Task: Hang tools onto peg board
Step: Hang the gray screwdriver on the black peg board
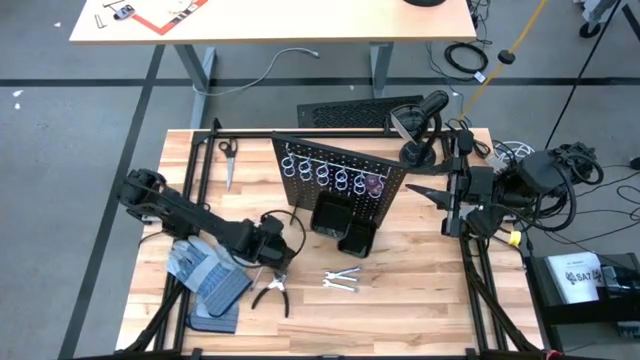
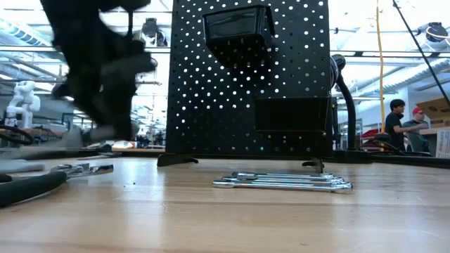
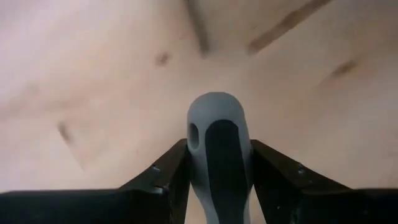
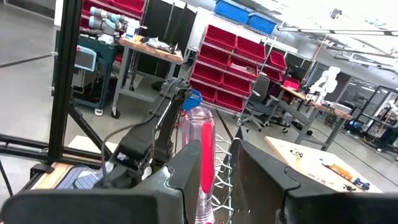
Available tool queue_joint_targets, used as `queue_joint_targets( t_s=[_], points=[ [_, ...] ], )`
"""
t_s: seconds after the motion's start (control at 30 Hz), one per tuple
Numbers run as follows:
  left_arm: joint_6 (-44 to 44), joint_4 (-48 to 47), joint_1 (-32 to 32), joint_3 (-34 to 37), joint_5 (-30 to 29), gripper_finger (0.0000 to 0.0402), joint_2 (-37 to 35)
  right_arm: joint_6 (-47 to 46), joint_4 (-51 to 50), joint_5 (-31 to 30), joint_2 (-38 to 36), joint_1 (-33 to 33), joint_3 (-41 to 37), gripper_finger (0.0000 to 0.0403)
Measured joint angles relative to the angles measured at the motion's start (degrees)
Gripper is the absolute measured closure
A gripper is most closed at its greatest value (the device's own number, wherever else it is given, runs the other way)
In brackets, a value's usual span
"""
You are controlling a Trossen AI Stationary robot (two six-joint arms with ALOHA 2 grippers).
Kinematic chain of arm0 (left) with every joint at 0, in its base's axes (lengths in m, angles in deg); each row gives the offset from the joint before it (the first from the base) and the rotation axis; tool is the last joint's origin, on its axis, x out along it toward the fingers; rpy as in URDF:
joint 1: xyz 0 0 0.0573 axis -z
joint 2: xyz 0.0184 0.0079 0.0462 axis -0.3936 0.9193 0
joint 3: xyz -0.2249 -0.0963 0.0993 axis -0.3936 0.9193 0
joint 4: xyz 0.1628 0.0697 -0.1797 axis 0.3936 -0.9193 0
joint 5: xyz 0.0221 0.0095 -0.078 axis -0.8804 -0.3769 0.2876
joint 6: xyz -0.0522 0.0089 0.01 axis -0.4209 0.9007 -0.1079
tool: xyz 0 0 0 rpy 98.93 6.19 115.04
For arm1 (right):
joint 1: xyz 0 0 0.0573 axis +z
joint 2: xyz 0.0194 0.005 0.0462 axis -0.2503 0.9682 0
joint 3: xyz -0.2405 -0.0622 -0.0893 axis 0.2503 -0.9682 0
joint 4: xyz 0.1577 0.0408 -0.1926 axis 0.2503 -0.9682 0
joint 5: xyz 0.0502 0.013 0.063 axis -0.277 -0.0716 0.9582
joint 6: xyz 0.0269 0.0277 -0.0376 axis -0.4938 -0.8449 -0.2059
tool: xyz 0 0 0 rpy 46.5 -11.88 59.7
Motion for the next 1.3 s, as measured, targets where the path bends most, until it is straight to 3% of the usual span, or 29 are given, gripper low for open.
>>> queue_joint_targets(
  t_s=[0.27,0.43,0.53,0.63,0.7,0.8,0.87,0.93,1.1,1.3],
  points=[
    [9.23,-6.2,2.83,-6.66,-11.27,0.0253,-9.9,0.0,1.43,-0.03,0.0,-0.02,0.0,0.0303],
    [19.41,-4.82,6.96,-13.07,-24.29,0.0253,-16.2,0.0,1.45,-0.06,0.0,0.0,0.0,0.0303],
    [31.28,0.84,9.45,-17.01,-31.49,0.0253,-18.72,0.0,1.43,-0.06,0.0,-0.02,0.0,0.0303],
    [50.45,13.42,11.39,-20.54,-35.3,0.0253,-20.44,0.0,1.51,-0.07,0.0,-0.01,0.0,0.0303],
    [67.14,26.09,12.23,-21.8,-35.03,0.0253,-20.86,0.0,1.57,-0.07,0.0,-0.02,0.0,0.0303],
    [91.37,47.9,12.56,-22.35,-26.12,0.0253,-20.59,0.0,1.81,-0.09,0.0,-0.02,0.0,0.0303],
    [103.26,59.26,11.86,-22.35,-18.93,0.0253,-20.12,0.02,2.03,-0.09,0.01,-0.02,0.0,0.0303],
    [112.08,67.45,10.65,-22.37,-16.72,0.0253,-19.69,0.06,2.8,-0.09,0.14,-0.02,0.0,0.0303],
    [117.04,72.23,4.63,-22.37,-12.2,0.0253,-19.3,0.45,3.69,-0.07,0.59,-0.02,0.0,0.0303],
    [120.06,72.26,-0.79,-22.37,-12.56,0.0253,-19.65,0.35,4.34,-0.09,0.74,-0.02,0.0,0.0303]
  ],
)
